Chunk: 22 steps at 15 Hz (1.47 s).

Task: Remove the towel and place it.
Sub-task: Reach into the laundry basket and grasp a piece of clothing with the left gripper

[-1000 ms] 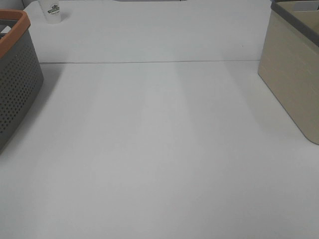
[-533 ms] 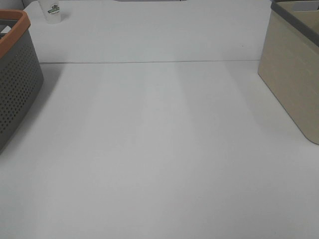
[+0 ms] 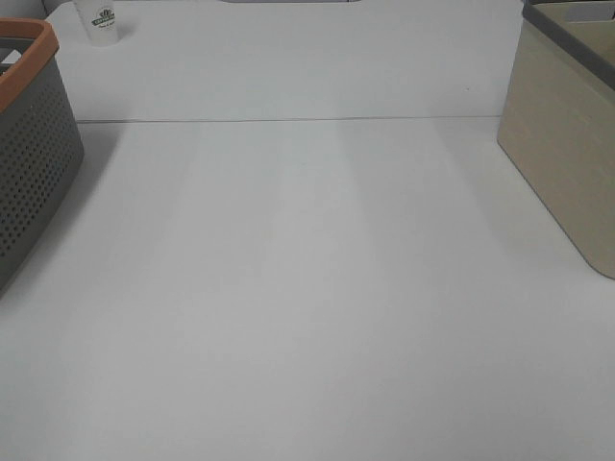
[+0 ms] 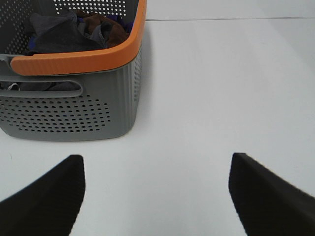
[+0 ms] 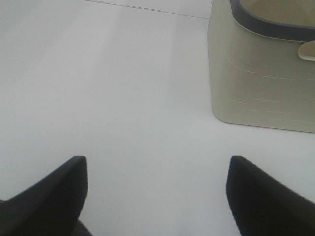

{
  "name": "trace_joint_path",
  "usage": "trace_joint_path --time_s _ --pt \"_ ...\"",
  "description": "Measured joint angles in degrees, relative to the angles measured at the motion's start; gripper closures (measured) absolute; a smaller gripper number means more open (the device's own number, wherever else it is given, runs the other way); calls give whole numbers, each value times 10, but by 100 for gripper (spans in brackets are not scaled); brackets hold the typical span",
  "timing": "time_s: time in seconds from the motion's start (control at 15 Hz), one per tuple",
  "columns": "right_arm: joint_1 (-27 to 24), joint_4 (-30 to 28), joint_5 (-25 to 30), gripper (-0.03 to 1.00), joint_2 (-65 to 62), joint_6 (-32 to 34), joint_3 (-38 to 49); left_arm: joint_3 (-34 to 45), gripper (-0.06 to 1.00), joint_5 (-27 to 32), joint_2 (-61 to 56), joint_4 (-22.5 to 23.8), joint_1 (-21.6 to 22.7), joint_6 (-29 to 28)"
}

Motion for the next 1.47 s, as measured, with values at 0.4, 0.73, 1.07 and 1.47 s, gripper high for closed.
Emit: trace_joint_path --time_s 0.4,0.73,1.07,1.47 --pt "0 0 0 20 0 0 0 0 20 0 0 1 0 0" --pt "0 0 0 20 0 0 0 -26 20 -7 0 10 0 0" --pt "0 0 0 20 0 0 0 -64 20 -19 41 17 0 0" --pt "0 -1 0 20 0 0 0 -182 20 -61 246 34 0 -28"
